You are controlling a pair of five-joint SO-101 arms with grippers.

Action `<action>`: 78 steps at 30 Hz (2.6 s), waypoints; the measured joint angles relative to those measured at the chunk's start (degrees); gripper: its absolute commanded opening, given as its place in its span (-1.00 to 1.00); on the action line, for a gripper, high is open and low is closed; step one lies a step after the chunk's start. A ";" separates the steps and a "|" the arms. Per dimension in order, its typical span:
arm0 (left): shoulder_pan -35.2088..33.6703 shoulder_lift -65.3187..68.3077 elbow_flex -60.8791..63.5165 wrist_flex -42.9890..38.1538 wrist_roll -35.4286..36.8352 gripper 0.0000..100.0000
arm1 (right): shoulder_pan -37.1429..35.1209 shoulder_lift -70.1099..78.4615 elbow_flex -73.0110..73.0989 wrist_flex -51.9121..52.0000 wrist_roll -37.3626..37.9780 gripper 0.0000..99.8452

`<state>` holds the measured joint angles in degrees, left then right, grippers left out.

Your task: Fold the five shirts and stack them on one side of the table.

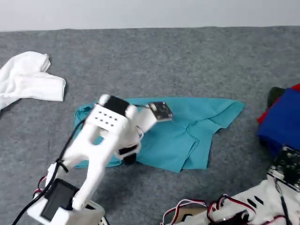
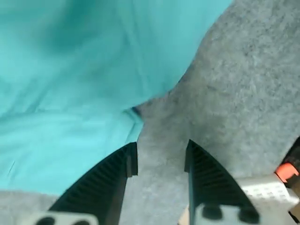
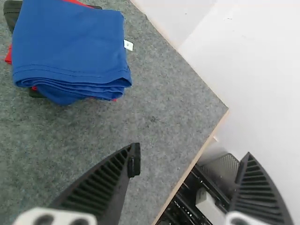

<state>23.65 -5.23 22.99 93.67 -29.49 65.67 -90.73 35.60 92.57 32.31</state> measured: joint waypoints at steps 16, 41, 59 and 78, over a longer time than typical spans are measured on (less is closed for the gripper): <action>6.68 15.47 3.08 -16.26 1.49 -0.90 | 0.00 0.00 0.00 3.60 0.00 -0.36; -17.49 12.57 -25.93 2.11 -1.49 -0.99 | 0.00 0.00 0.00 1.93 2.99 -0.36; -25.23 25.14 -38.15 0.44 -3.69 -0.66 | 0.00 0.00 0.00 1.93 2.99 -0.36; -23.38 11.25 -14.59 0.53 -8.44 -0.80 | 0.00 0.00 0.00 2.46 2.99 -0.36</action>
<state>0.26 6.02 8.40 94.20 -37.93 65.67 -90.73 35.60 95.03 35.30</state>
